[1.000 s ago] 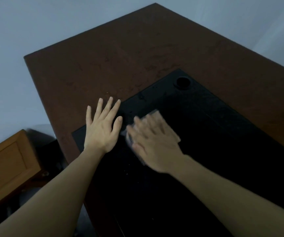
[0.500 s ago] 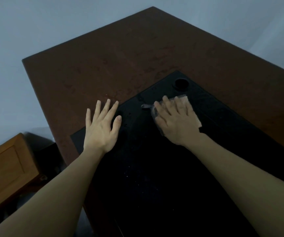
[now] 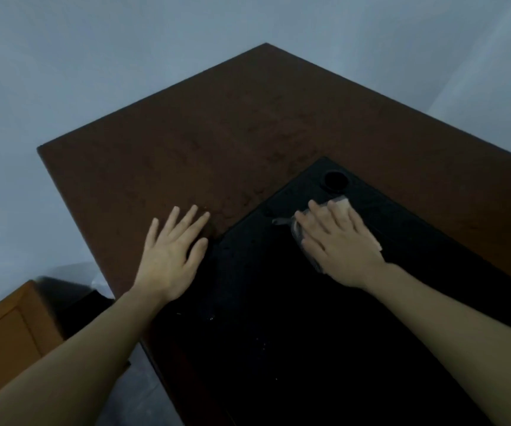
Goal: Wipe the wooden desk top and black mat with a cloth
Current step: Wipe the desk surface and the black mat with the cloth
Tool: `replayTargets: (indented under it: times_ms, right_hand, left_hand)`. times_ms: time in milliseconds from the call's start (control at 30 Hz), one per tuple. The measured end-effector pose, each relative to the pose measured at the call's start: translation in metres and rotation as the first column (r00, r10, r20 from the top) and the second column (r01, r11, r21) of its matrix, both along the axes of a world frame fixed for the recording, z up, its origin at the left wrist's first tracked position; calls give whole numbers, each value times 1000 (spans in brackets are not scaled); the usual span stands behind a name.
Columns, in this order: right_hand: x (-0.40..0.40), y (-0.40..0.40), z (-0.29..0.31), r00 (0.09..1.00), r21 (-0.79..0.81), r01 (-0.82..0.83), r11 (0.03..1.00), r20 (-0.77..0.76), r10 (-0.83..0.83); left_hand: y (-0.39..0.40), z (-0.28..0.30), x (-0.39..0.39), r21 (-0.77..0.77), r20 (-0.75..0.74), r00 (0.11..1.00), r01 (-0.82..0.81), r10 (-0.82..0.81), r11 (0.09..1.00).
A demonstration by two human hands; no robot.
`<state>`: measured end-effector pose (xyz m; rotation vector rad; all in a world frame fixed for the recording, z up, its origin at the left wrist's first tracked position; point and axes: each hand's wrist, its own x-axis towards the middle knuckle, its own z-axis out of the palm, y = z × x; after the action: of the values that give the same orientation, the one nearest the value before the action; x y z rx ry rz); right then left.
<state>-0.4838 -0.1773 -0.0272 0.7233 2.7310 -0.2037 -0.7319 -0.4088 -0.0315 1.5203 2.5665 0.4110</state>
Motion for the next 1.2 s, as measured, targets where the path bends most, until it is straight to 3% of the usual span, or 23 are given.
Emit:
replayTargets:
  times_ms: [167,333,433,500,600,700,767,867,967,1067,1133,1200]
  right_hand:
    - [-47,-5,0,980,-7,199,980,4,-199]
    - [-61,-86,-11,980,61,-106,993,-162,114]
    - [-43,-101,-6,964,-29,-238,971,-132,232]
    - [-36,-77,-7,956,-9,-268,964,-126,264]
    - [-46,-24,-6,996,96,-75,993,-36,78]
    - [-73,15,-3,974,-19,227,974,0,-227]
    - [-99,6,-1,950,-34,312,949,-10,-313]
    - [-123,-52,-10,987,67,152,986,-69,-147]
    - [-113,-100,-9,989,3,-81,997,-120,81]
    - [-87,-88,-5,977,-21,-202,979,-71,200]
    - [-77,-58,-6,990,21,-137,990,-30,137]
    - [-74,-18,-7,999,60,46,997,-22,-45]
  left_hand:
    - [7,-3,-55,-62,-8,999,-39,39,997]
    - [20,-3,-78,-92,-19,999,27,-29,995]
    - [26,-7,-87,-106,-3,998,62,-62,992]
    - [27,-10,-88,-104,15,998,66,-65,992]
    - [27,-11,-88,-91,18,998,64,-62,994]
    - [26,-12,-90,-84,14,998,58,-57,995]
    - [26,-12,-90,-90,16,998,58,-57,994]
    - [27,-13,-90,-89,23,998,54,-52,995]
    - [27,-13,-92,-86,18,998,58,-56,995]
    - [26,-13,-91,-80,20,998,60,-58,995]
    - [25,-12,-90,-74,17,998,59,-58,995]
    - [25,-10,-89,-65,20,998,55,-54,996]
